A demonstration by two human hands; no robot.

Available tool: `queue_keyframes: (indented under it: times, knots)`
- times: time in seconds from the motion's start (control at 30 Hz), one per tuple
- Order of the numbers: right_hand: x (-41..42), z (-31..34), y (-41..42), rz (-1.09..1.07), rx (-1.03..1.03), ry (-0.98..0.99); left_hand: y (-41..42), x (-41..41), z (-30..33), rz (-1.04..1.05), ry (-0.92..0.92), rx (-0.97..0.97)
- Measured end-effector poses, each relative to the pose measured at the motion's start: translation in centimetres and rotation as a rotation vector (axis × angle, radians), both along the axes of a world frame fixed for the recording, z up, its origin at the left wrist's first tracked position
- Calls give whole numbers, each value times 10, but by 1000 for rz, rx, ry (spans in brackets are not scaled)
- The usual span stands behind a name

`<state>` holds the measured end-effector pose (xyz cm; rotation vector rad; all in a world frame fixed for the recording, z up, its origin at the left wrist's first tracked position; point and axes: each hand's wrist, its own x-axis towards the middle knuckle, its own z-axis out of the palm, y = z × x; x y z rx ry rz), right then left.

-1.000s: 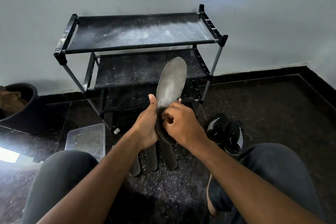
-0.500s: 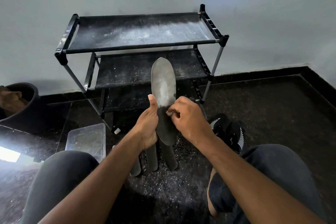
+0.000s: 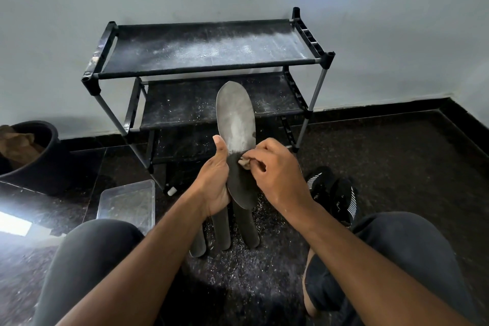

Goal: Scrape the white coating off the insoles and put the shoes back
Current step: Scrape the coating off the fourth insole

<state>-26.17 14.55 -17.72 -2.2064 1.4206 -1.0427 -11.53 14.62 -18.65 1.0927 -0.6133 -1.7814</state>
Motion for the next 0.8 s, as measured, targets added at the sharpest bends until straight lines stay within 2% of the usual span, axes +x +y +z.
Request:
queue_keyframes:
  times: [0.2, 0.33, 0.5, 0.8]
  knots:
    - [13, -6, 14, 121, -41, 160, -6, 7, -3, 9, 25, -11]
    - [17, -4, 11, 158, 55, 11, -6, 9, -4, 12, -23, -5]
    - [17, 6, 18, 306, 133, -133, -5, 9, 6, 52, -89, 15]
    - [16, 0, 6, 48, 106, -99, -6, -2, -13, 71, 119, 80]
